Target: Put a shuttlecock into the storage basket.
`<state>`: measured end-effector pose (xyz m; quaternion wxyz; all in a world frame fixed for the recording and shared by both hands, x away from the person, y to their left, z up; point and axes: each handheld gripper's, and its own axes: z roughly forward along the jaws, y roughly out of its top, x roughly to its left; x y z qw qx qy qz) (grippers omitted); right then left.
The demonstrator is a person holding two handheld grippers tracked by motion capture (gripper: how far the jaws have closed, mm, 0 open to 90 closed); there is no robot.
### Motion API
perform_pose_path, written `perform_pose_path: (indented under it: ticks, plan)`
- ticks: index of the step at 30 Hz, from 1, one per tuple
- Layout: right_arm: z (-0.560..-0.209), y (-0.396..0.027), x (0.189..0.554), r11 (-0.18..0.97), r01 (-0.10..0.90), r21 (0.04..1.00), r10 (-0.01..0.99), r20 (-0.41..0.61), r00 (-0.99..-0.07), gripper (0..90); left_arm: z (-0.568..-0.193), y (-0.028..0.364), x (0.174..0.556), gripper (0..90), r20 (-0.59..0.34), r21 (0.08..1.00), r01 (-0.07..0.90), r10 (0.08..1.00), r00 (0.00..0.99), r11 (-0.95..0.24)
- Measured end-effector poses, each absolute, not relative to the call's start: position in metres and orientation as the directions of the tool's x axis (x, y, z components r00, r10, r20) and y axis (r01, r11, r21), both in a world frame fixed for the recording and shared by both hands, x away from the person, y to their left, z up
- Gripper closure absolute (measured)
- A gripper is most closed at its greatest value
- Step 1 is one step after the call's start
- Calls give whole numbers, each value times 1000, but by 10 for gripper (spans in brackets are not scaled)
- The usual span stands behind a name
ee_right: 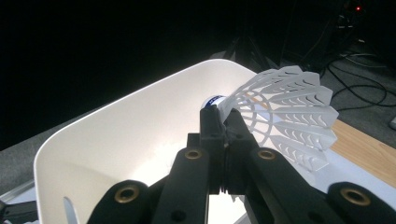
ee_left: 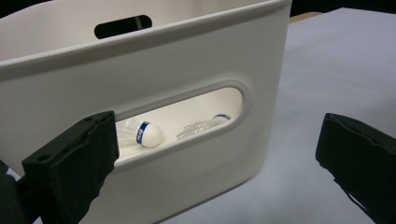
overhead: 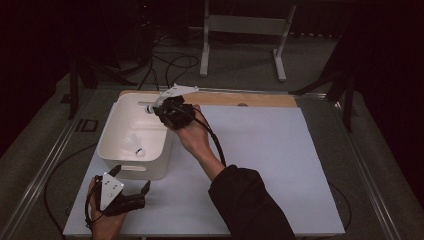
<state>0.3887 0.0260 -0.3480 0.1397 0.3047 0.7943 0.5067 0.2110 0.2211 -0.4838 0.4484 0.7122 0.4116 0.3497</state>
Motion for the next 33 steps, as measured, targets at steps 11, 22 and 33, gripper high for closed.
perform_pose_path:
  ticks: [11,22,33]
  plan:
    - [-349,24,394,280,344,896,620,104,-778,565,-484,222,211,0,129,926,274,899,417,-260]
    - [-359,16,400,339,407,848,626,120,-770,249,-484,220,211,0,133,926,272,900,416,-263]
    - [-364,4,396,331,398,856,634,111,-765,142,-484,221,211,0,132,926,272,901,414,-261]
